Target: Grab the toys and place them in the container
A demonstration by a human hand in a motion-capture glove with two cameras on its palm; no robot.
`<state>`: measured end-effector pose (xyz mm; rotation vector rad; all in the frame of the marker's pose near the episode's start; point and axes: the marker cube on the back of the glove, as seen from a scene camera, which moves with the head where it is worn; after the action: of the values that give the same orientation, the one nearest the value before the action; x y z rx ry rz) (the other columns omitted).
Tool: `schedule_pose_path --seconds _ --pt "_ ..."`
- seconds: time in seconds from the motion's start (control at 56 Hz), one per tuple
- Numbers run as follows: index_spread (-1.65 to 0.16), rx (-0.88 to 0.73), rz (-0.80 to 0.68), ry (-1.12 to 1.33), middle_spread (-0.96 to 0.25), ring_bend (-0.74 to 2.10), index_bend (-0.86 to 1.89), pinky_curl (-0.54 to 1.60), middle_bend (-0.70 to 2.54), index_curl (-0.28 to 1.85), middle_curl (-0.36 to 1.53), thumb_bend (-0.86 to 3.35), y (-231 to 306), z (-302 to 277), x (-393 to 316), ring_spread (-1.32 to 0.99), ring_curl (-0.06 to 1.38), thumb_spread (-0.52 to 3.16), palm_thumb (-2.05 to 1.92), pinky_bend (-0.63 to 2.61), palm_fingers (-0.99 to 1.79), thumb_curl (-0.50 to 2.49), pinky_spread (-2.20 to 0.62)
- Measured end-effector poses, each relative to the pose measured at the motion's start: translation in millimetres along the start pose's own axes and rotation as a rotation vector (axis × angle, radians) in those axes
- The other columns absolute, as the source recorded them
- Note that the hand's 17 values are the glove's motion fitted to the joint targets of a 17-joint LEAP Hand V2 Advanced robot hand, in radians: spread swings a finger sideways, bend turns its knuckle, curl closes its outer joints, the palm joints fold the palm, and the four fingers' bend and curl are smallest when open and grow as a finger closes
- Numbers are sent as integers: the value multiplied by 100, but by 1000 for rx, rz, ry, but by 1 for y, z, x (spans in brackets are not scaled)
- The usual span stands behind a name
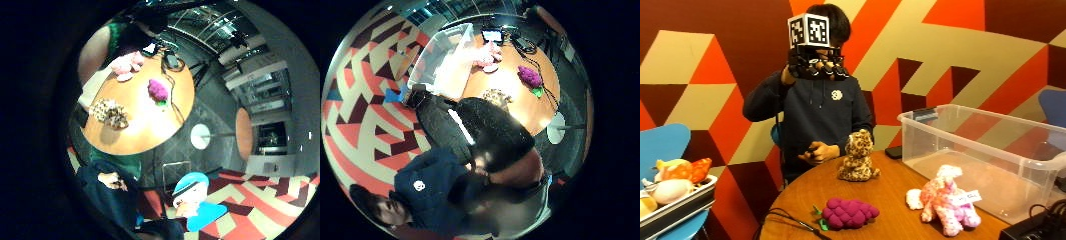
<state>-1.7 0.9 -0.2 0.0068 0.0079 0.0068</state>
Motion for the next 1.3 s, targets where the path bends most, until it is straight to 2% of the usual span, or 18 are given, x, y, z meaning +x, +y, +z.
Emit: schedule_pose_path --seconds 0.107,0.25,0.482,0.786,0.947,1.09,1.233,1.304 --pt "-16 6 5 5 -2 18 22 16 19 11 7 -5 -1 0 -2 -2 3 78 -8 51 22 1 1" --pt "-22 19 -2 1 -2 18 22 21 17 18 11 -5 1 -2 -7 -3 5 107 -8 58 13 4 2" --pt "-25 7 -36 0 -2 20 21 26 17 26 16 -5 1 -1 -26 -2 9 123 -8 65 6 8 2" --pt "-25 -64 -114 -81 -2 22 16 29 17 32 22 -5 -27 27 -48 -2 14 128 -8 68 1 11 2" --pt "-25 -96 -170 -47 -1 25 11 33 15 28 23 -5 -43 61 -60 -2 17 125 -7 81 -9 12 3" --pt "-28 -200 -228 -53 -1 25 12 37 13 26 22 -1 -58 121 -74 -2 19 124 0 93 -11 16 5" --pt "-30 -307 -196 10 -1 27 12 40 11 25 21 1 -67 181 -82 0 21 122 7 105 -11 22 6" --pt "-31 -344 -151 37 -1 33 15 40 13 26 20 2 -71 204 -80 1 23 122 14 109 -2 24 5"
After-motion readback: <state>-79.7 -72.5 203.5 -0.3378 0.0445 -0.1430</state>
